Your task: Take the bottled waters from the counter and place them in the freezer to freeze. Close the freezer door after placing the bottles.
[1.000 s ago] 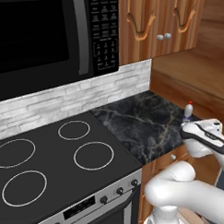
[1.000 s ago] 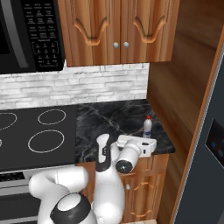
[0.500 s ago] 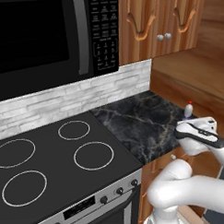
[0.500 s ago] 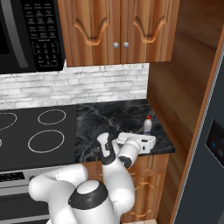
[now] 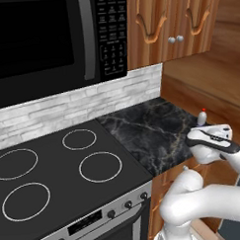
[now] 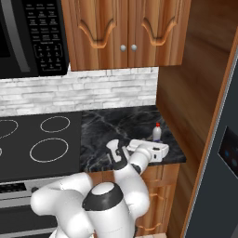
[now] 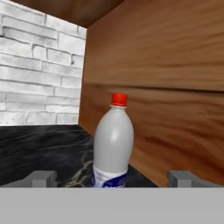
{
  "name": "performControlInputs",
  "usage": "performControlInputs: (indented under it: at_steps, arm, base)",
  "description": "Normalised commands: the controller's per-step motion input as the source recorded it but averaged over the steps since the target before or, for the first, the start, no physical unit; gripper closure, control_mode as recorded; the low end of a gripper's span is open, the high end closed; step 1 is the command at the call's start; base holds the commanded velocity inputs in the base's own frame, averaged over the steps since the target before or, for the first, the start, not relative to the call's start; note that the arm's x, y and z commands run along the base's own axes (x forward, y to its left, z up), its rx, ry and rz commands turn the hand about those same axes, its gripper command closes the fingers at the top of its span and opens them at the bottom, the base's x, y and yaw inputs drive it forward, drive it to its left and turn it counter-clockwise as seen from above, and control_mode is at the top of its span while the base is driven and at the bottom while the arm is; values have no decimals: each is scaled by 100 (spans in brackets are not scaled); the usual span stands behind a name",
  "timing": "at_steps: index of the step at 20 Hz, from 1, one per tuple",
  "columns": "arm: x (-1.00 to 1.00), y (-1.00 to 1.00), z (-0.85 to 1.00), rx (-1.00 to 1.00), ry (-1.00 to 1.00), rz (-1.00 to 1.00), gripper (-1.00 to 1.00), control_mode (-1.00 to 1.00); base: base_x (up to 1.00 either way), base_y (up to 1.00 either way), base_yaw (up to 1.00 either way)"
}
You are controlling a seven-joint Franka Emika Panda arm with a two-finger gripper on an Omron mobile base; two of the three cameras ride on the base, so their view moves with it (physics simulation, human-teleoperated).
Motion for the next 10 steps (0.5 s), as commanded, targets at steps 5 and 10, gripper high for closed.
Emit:
performControlInputs:
  at_steps: [5,10]
  arm:
    - [0,-3,0,0,0,-1,-100,-100]
    - [1,0,0,0,1,0,-100,-100]
  base:
    - [0,0,0]
    - [0,0,0]
